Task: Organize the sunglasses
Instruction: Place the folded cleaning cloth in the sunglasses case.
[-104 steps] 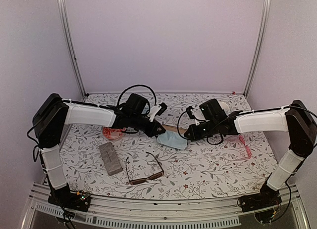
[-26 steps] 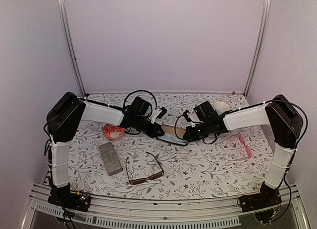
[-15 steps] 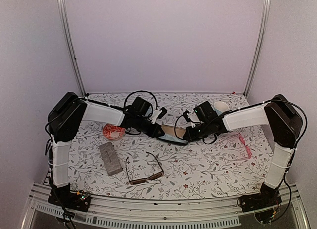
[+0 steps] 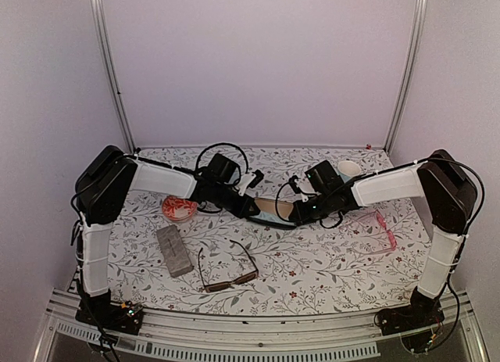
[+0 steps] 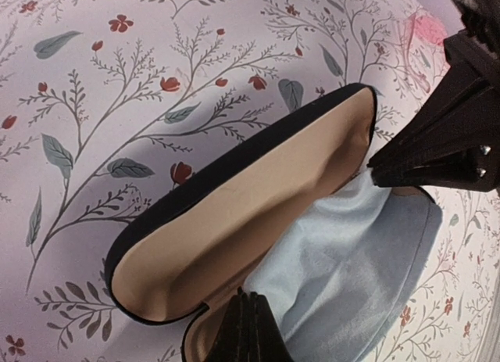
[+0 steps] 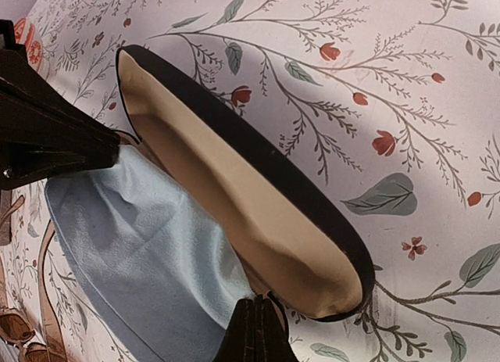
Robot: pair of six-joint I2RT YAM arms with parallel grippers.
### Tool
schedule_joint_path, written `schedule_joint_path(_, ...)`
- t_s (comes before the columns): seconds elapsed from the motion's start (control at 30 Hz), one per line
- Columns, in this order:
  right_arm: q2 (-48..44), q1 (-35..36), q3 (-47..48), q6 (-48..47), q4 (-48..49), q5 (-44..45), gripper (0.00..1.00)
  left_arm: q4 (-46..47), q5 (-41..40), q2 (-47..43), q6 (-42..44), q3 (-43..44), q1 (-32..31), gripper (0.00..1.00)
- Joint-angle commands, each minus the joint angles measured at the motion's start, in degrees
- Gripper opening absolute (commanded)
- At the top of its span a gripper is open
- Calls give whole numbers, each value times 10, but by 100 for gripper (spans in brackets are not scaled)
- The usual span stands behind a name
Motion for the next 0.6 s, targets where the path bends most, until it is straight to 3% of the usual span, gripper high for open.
schedule_joint_path(0.0, 9, -3, 13, -6, -5, -4, 0, -6, 6, 9, 6, 15, 7, 0)
schedule_joint_path(0.57, 14, -3, 20, -8, -8, -12, 0, -11, -1, 10, 10, 18, 7, 0)
